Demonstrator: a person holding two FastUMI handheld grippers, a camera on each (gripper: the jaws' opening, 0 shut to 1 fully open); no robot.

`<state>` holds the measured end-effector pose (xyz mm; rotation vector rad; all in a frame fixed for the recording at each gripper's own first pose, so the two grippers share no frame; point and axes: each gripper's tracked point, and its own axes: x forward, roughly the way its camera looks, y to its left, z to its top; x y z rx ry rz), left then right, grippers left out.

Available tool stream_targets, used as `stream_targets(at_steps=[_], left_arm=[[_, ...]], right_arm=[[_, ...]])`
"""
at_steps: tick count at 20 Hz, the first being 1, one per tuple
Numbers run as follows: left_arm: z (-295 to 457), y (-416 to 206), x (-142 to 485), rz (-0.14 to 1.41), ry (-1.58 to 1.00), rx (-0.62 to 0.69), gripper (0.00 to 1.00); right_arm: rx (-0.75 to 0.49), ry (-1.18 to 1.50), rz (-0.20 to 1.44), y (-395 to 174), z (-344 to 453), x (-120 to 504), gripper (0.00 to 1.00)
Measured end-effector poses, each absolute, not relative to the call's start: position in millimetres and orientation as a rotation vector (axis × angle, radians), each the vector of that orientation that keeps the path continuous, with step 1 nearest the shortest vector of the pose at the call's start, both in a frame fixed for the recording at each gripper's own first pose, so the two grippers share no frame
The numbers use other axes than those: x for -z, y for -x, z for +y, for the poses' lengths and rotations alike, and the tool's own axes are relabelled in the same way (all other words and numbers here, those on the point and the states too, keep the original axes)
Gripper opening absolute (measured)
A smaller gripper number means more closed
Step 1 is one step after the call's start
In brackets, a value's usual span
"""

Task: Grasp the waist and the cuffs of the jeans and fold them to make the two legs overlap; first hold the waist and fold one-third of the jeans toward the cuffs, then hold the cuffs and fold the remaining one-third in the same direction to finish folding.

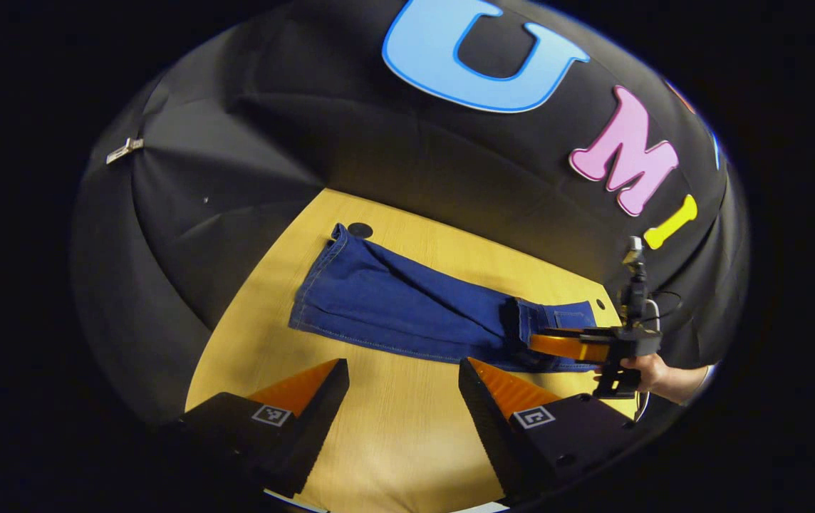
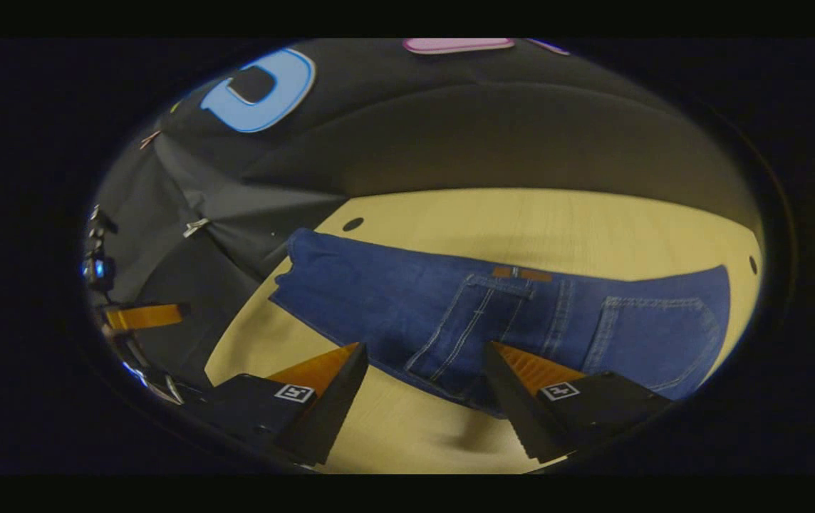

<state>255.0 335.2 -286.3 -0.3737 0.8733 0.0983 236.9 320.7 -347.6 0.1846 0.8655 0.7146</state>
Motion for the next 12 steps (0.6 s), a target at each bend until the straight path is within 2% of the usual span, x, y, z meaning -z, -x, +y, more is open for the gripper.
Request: stream_targets(at_steps=[7,12], left_arm=[[404,-309,326,1.004,0.392,-0.235,0.97],[443,-343,371,1.112,0.439,-0.335,0.97]], right_arm=[[-0.742,-0.166,0.728,-247,268,281,0.98],[-0.719,-0.174,0.756,-237,241,291,0.98]])
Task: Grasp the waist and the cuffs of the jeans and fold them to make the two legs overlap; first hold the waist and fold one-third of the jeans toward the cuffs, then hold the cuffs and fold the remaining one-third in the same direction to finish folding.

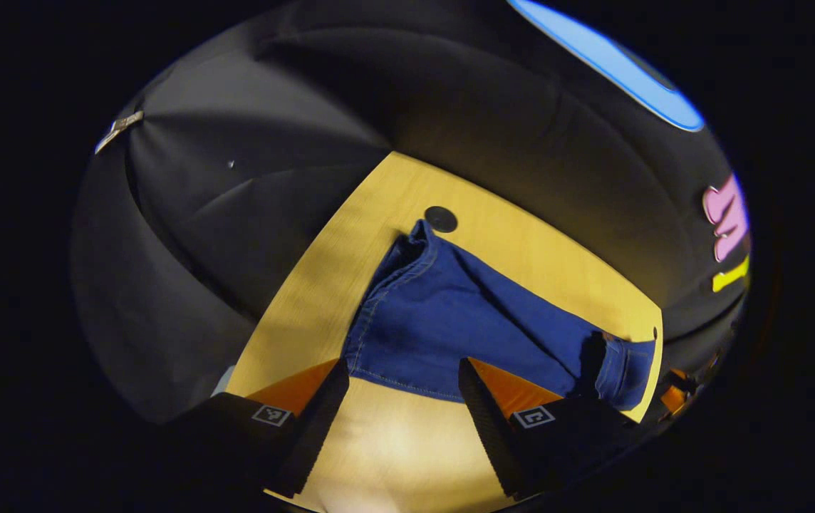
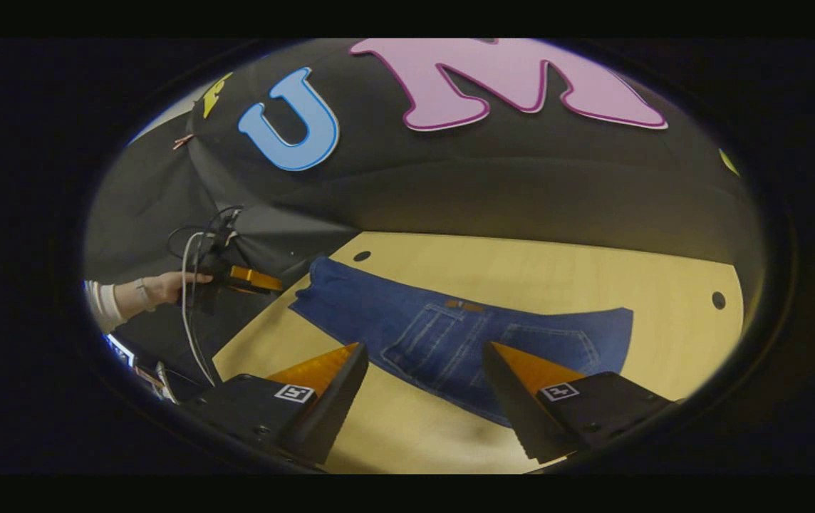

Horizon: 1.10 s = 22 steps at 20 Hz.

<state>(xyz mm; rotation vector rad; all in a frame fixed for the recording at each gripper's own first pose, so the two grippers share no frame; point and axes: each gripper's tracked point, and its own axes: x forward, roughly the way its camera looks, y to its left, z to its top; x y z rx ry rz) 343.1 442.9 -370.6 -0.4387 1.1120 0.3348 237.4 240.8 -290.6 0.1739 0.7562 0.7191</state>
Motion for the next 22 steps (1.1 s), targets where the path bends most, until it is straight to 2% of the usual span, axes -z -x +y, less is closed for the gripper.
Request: stream_targets(at_steps=[5,6,7,8,9,10,12,13,18,22], left_arm=[[466,-355,418,1.263,0.343,-0.395,0.98],[465,-353,425,1.296,0.333,-0.397,0.92],[463,-351,430,1.325,0.333,-0.394,0.98],[461,-349,437,1.348,0.341,-0.398,0.92],[456,-347,446,1.367,0.366,-0.399,0.98],[460,-340,451,1.415,0.341,-0.430,0.92],[461,-342,457,1.426,0.289,-0.411,0.99],[459,-343,452,1.438,0.278,-0.400,0.93],[458,-346,450,1.450,0.227,-0.335,0.93],[451,-346,454,1.448,0.230,-0.334,0.93]], right_arm=[[-0.678,-0.157,0.792,-224,189,308,0.98],[-0.669,-0.154,0.797,-223,183,312,0.98],[-0.659,-0.147,0.800,-224,178,316,0.98],[-0.646,-0.138,0.804,-226,172,320,0.98],[-0.637,-0.136,0.813,-227,169,323,0.98],[-0.633,-0.144,0.820,-228,168,324,0.98],[-0.637,-0.172,0.817,-231,172,319,0.98],[-0.638,-0.182,0.818,-231,173,318,0.98],[-0.641,-0.166,0.820,-227,171,316,0.98],[-0.648,-0.162,0.826,-223,171,314,0.98]])
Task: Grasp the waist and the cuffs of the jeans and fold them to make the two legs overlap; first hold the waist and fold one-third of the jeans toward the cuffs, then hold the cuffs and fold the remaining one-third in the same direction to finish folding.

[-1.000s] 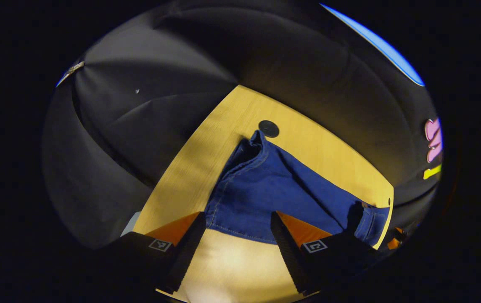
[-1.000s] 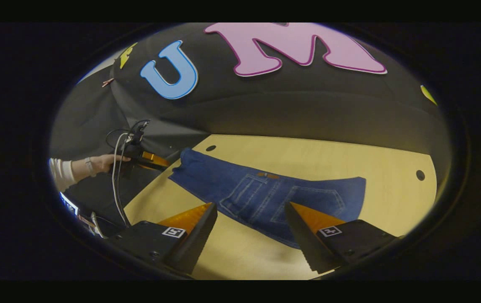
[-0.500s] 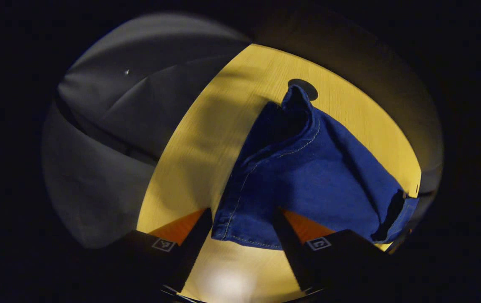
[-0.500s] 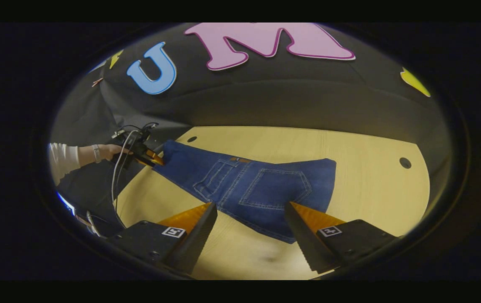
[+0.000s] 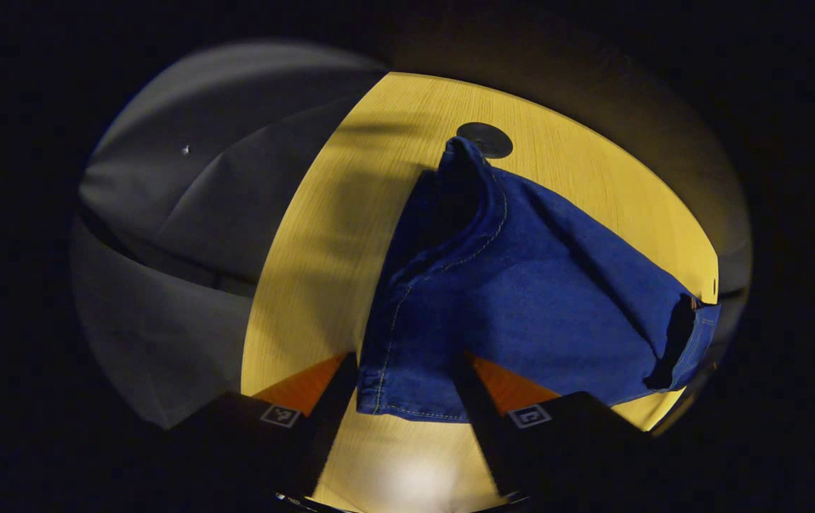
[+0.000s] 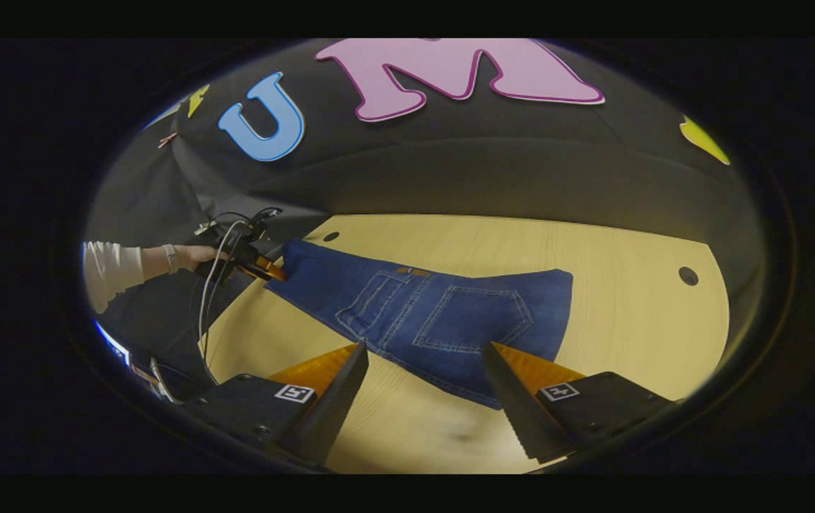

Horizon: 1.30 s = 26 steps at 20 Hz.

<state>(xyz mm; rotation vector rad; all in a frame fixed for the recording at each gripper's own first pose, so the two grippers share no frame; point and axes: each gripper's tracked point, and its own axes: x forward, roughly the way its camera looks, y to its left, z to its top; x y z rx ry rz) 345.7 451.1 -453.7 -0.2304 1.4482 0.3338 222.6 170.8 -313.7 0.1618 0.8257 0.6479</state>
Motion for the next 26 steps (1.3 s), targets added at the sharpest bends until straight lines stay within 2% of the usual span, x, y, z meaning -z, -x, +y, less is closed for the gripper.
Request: stream_targets(at_steps=[1,4,5,8,9,10,18,22,26], left_arm=[[446,-349,451,1.441,0.238,-0.318,0.78],[432,-359,449,1.404,0.239,-0.333,0.16],[433,-355,451,1.412,0.242,-0.337,0.08],[430,-360,448,1.362,0.273,-0.351,0.06],[426,-366,439,1.321,0.303,-0.346,0.11],[420,-373,429,1.278,0.327,-0.326,0.06],[328,-404,298,1.047,0.301,-0.062,0.06],[281,-394,225,0.970,0.257,0.086,0.06],[193,-402,188,0.913,0.213,0.238,0.06]], right_arm=[[-0.651,-0.169,0.827,-222,172,312,0.98],[-0.650,-0.177,0.824,-224,168,310,0.98],[-0.648,-0.175,0.822,-225,165,308,1.00],[-0.637,-0.174,0.805,-228,158,303,0.98],[-0.631,-0.175,0.796,-230,156,300,0.98],[-0.623,-0.174,0.787,-232,153,298,0.98],[-0.599,-0.209,0.737,-222,144,273,0.98],[-0.582,-0.233,0.693,-216,136,248,0.98],[-0.564,-0.244,0.640,-205,118,218,0.98]])
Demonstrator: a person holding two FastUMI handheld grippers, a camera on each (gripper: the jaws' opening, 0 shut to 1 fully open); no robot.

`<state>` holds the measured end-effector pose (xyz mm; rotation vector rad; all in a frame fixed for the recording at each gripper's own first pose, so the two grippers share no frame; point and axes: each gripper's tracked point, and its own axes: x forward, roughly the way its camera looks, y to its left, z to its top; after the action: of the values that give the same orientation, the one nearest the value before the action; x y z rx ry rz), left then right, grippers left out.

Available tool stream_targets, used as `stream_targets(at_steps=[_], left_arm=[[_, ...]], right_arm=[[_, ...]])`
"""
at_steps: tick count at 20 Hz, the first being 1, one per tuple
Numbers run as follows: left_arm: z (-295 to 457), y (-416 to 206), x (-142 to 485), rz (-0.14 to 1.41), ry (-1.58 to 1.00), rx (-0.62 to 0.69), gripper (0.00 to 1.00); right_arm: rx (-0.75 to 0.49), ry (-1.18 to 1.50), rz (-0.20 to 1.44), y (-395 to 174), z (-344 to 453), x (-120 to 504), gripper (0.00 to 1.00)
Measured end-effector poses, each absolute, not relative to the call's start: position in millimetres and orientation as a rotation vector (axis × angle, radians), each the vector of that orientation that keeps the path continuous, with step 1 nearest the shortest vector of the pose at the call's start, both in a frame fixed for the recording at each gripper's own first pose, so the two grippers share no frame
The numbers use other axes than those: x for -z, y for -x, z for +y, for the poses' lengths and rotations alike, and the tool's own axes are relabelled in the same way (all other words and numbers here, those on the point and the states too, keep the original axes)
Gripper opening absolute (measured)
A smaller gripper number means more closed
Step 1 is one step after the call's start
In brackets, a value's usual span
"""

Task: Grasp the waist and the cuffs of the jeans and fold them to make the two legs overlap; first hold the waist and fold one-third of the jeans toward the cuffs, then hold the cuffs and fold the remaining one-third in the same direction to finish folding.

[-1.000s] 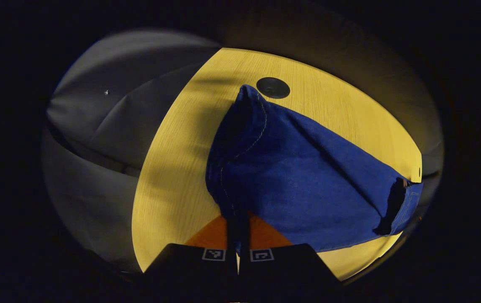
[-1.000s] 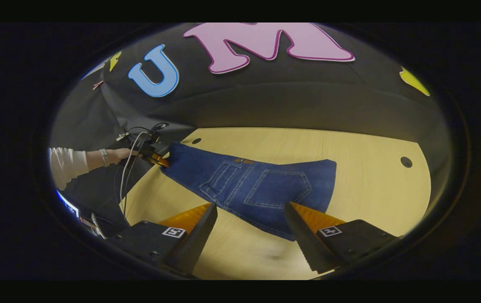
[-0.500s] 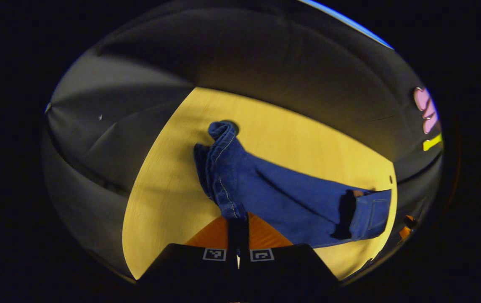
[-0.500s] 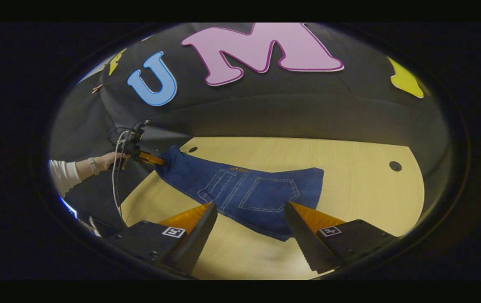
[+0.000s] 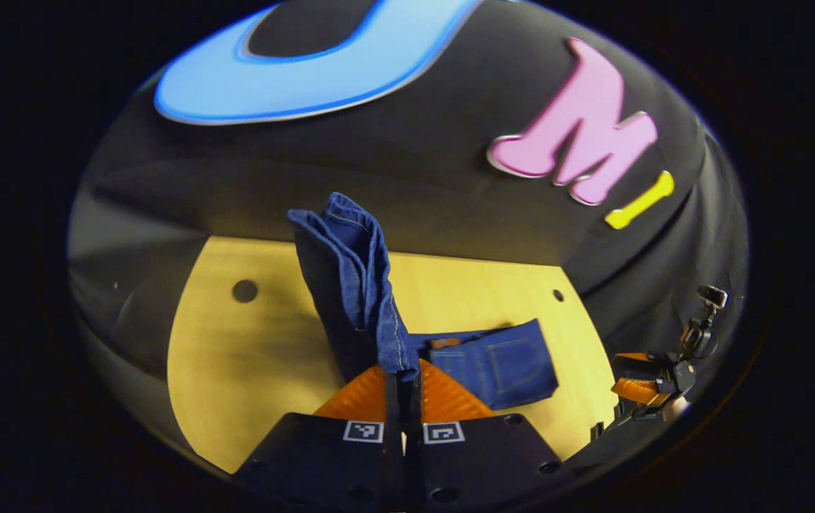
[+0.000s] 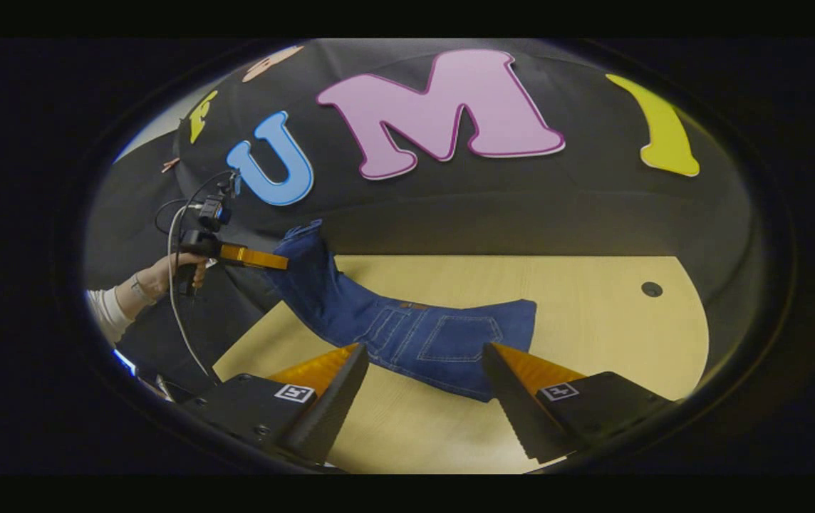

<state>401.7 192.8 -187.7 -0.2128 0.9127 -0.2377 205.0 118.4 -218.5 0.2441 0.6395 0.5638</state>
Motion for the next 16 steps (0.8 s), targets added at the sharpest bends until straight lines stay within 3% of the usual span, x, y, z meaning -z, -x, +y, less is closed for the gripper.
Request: stream_targets(at_steps=[5,8,12,16], left_arm=[[73,-407,195,0.908,0.162,0.407,0.06],[21,-398,242,0.964,0.118,0.475,0.06],[-9,-360,330,1.134,0.056,0.497,0.06],[-15,-347,370,1.199,-0.020,0.456,0.07]], right_arm=[[-0.502,-0.253,0.611,-192,76,202,0.98],[-0.453,-0.243,0.615,-188,49,208,0.98],[-0.418,-0.232,0.631,-186,24,220,0.98],[-0.431,-0.219,0.656,-194,17,234,0.98]])
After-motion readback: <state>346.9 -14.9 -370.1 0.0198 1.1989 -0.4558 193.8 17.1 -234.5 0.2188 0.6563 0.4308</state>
